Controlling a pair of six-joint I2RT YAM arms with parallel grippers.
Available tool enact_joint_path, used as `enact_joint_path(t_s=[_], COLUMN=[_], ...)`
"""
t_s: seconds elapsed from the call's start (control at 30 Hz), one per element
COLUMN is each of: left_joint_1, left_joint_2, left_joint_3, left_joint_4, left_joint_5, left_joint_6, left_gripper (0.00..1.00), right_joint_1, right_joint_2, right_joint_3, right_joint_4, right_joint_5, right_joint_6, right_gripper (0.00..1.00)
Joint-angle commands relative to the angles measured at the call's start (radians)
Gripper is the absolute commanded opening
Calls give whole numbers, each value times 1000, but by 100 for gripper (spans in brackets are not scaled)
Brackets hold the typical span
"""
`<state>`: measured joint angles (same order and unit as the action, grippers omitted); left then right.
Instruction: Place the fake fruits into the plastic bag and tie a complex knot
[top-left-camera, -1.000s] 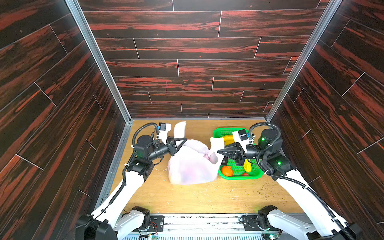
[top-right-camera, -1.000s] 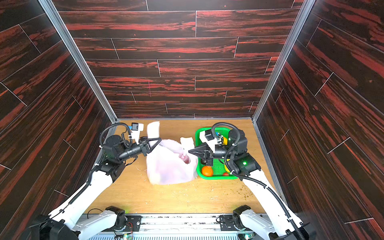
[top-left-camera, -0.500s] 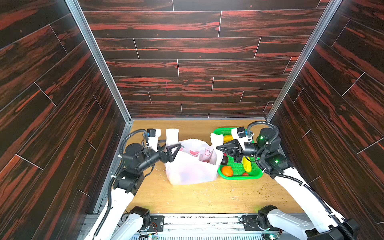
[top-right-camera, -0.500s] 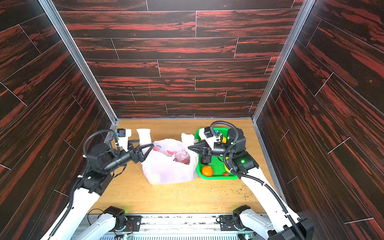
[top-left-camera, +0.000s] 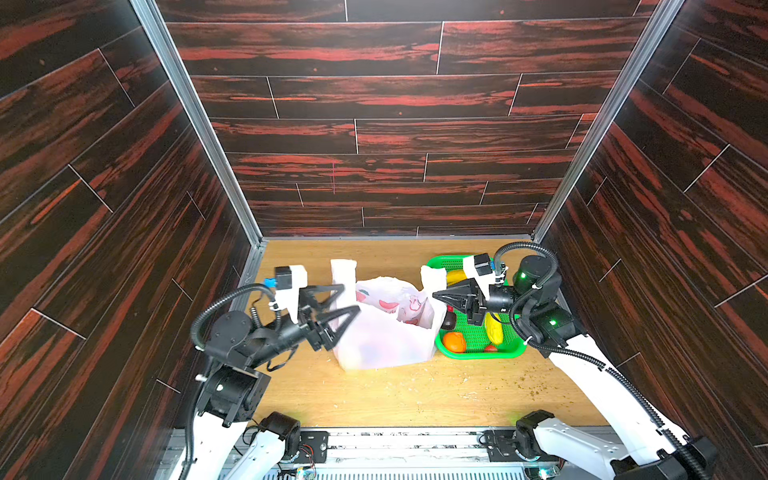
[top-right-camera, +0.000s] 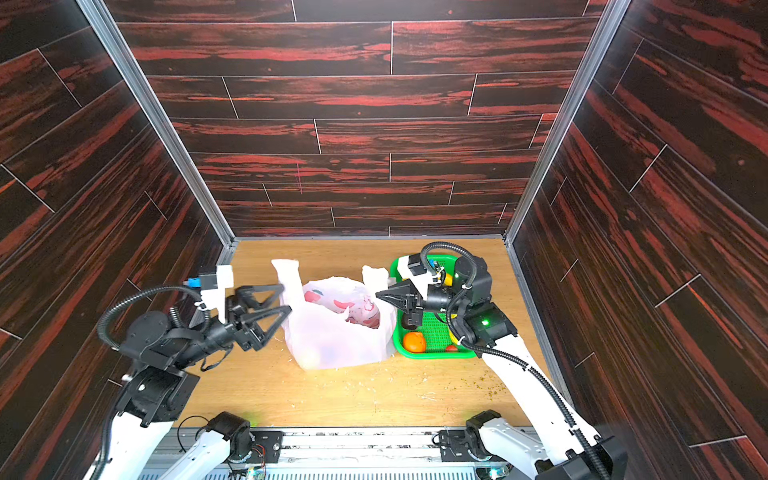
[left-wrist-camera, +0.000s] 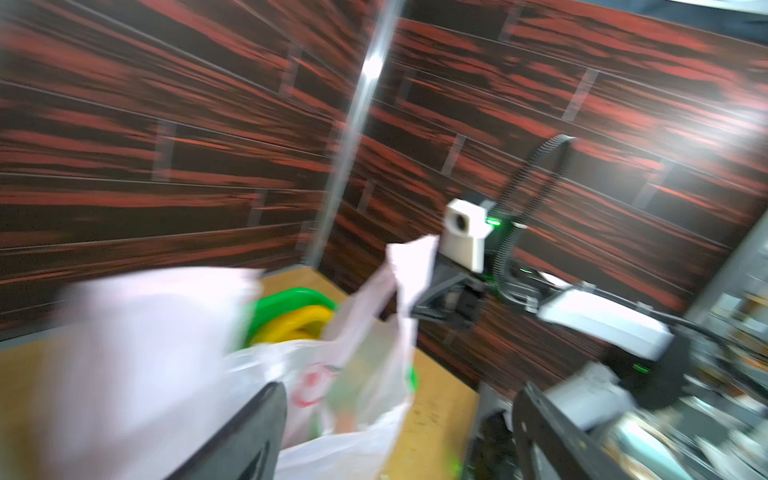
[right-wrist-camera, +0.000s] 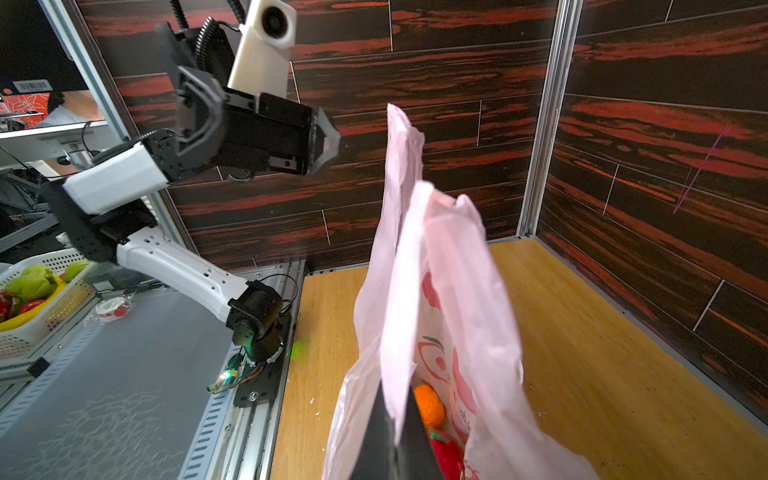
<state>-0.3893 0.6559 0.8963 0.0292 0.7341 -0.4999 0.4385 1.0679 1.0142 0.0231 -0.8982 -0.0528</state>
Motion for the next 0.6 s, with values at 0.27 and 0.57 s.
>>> enact_joint_path(t_s=[0.27,0.57], left_joint_1=[-263,-263], left_joint_2=[345,576], left_joint_3=[156,297], left_joint_4=[139,248], left_joint_5=[-149,-74], left_joint_6=[140,98], left_gripper=[91,92], right_joint_1=[5,5], right_joint_2=[-11,-11], right_joint_3=[0,8], right_joint_4=[-17,-29], right_joint_5=[-31,-45], right_joint_6=[-13,-26], right_gripper=[0,0])
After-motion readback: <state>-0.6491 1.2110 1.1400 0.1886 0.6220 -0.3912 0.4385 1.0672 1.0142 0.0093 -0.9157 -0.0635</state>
